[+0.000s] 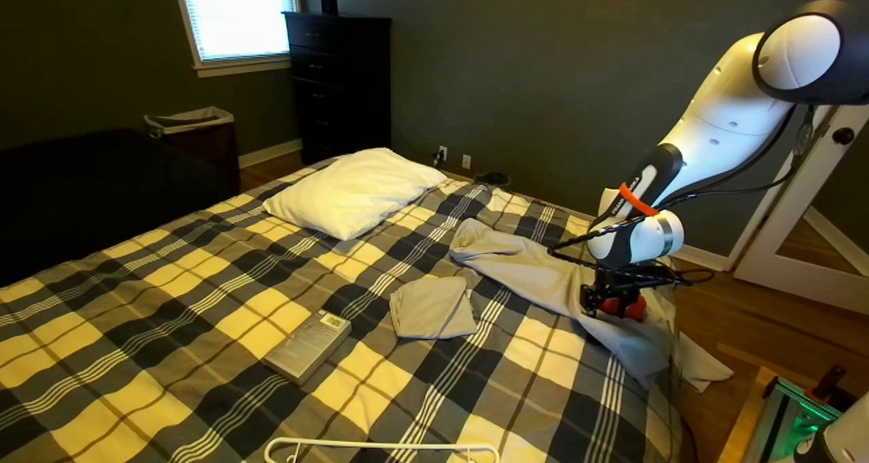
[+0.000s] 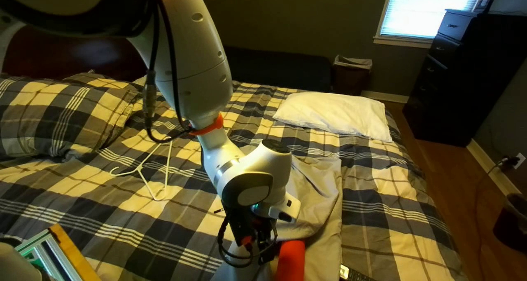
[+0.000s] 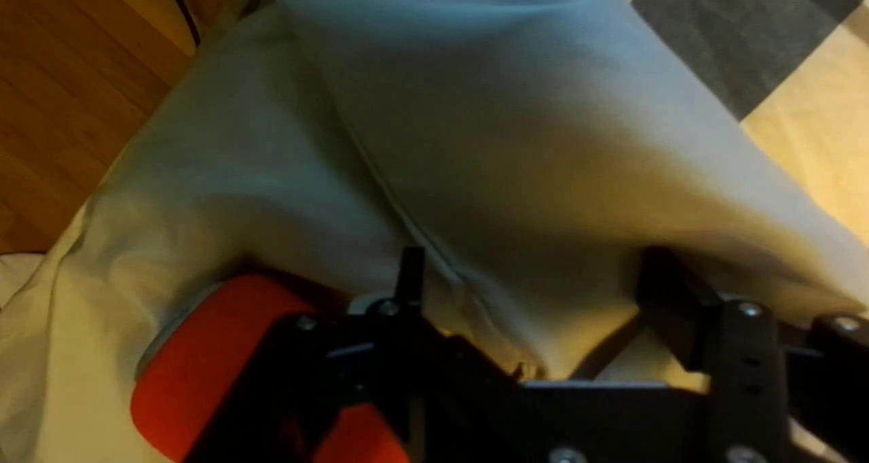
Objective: Fold the pillow case from left to right.
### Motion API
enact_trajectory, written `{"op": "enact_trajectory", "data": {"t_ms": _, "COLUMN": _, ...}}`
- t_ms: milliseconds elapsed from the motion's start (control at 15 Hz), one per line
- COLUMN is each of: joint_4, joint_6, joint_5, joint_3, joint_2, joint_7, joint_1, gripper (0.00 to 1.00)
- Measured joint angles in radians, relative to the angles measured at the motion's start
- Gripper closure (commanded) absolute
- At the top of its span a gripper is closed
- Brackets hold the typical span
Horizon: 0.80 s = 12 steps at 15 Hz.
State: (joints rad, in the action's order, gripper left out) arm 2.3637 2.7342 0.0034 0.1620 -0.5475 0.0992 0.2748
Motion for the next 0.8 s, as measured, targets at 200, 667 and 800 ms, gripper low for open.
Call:
{"op": "enact_trajectory", "data": {"t_ms": 200, "joint_4": -0.03, "joint_6": -0.029, "joint_5": 0.02, "joint_3": -0.002, "joint_2": -0.018, "joint_7": -0.045, "joint_1": 0.023, "gripper": 0.36}}
{"op": "enact_trajectory", "data": {"t_ms": 667, "joint_4": 0.014, "joint_6": -0.009, "joint_5": 0.019, "joint_3": -0.026, "joint_2": 0.05, "joint_7": -0.382, "joint_1": 0.133, "gripper": 0.0}}
{"op": "enact_trajectory", "data": {"t_ms": 800, "joint_4": 0.055, "joint_6": 0.005, "joint_5": 0.021, "joint_3": -0.058, "joint_2": 0.084, "joint_7": -0.523, "joint_1": 0.193, "gripper": 0.0}}
